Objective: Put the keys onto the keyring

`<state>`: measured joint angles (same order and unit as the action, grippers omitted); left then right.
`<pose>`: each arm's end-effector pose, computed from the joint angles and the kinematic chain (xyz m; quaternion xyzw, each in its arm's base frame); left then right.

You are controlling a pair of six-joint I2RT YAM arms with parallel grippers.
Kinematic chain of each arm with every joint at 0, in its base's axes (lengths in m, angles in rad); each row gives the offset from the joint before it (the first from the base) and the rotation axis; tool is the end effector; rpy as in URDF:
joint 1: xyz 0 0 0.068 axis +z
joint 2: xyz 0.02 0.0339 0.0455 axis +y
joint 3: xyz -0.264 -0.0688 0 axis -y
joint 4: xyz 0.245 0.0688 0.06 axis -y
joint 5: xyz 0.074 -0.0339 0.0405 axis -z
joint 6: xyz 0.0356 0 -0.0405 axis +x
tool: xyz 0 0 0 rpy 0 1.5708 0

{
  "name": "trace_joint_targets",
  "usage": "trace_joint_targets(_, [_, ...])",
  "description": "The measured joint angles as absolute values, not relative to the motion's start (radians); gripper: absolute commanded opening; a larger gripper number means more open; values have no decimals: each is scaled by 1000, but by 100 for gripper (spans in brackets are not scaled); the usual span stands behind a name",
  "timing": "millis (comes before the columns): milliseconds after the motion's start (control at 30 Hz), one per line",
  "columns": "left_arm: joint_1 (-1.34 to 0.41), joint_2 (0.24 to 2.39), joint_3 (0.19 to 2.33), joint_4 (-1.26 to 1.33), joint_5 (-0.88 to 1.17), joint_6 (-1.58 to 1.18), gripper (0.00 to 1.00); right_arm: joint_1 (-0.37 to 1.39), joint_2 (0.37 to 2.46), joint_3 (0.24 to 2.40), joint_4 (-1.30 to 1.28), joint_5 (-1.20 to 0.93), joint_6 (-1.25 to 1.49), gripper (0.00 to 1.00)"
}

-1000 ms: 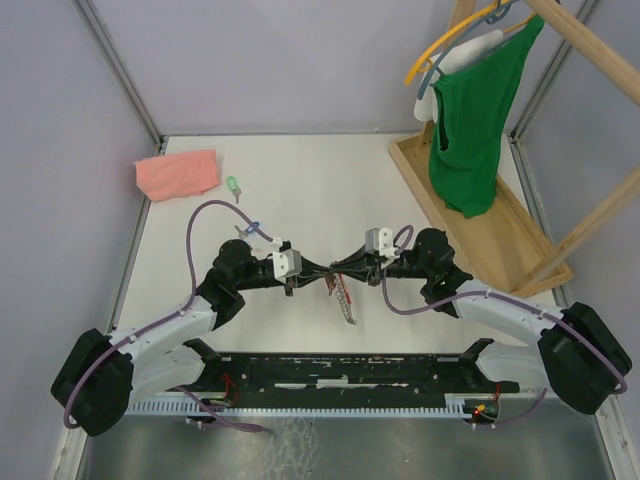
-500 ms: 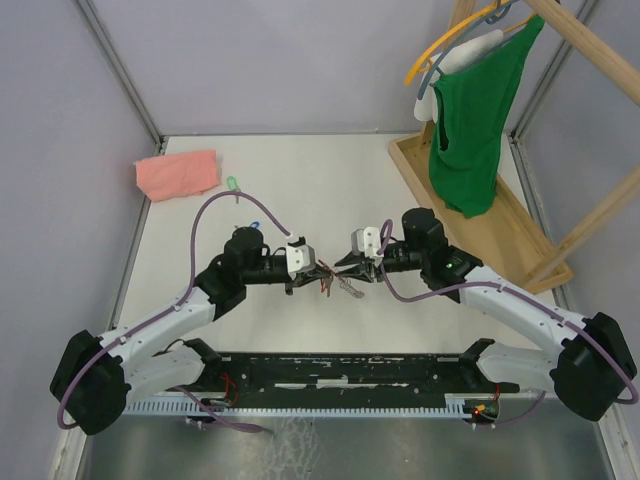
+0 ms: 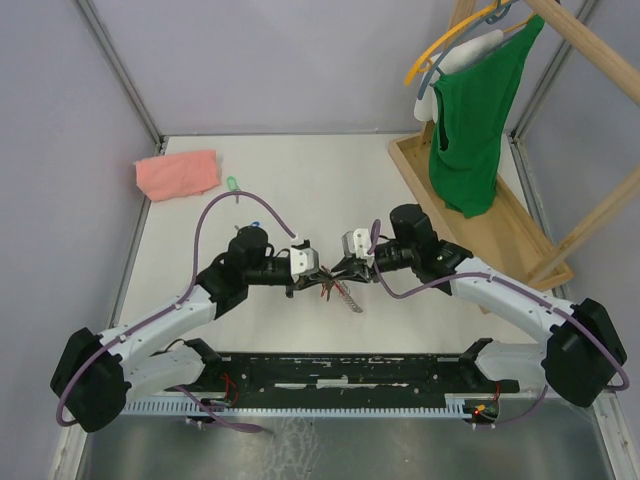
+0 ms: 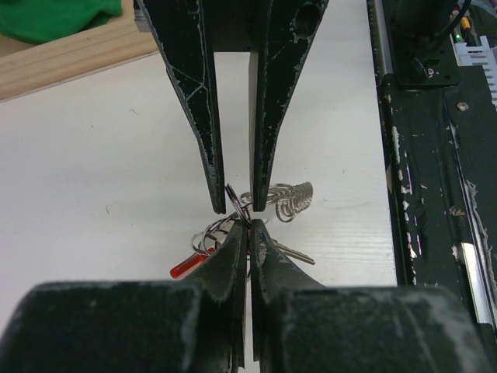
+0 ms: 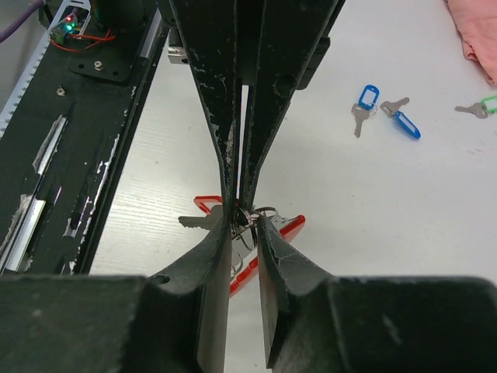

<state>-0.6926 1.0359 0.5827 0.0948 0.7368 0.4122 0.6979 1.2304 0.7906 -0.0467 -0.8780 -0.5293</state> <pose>0.1586 -0.1627 0.2521 0.5770 0.5450 -0.3673 0.4849 0.1851 0.1910 0.2671 -0.6258 0.5077 0.4021 0.4347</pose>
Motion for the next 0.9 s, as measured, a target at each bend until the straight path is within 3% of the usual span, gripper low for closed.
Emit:
trace_joint_targets(233, [-694,1063,606,57,739,413,3,707,1246,811,-59,-892,-540,1])
trace_joint_targets(333, [-694,1070,611,46,739,413,4,707,1247,812,-74,-895,-545,1])
trace_joint_targets(567, [-696,1063,600,69,724,412,19,708,1242,804,-56,-890,-533,1])
trace_joint_targets(900, [-672,1059,546,195,723,401,19,705,1201,684,217,-873,-373,1])
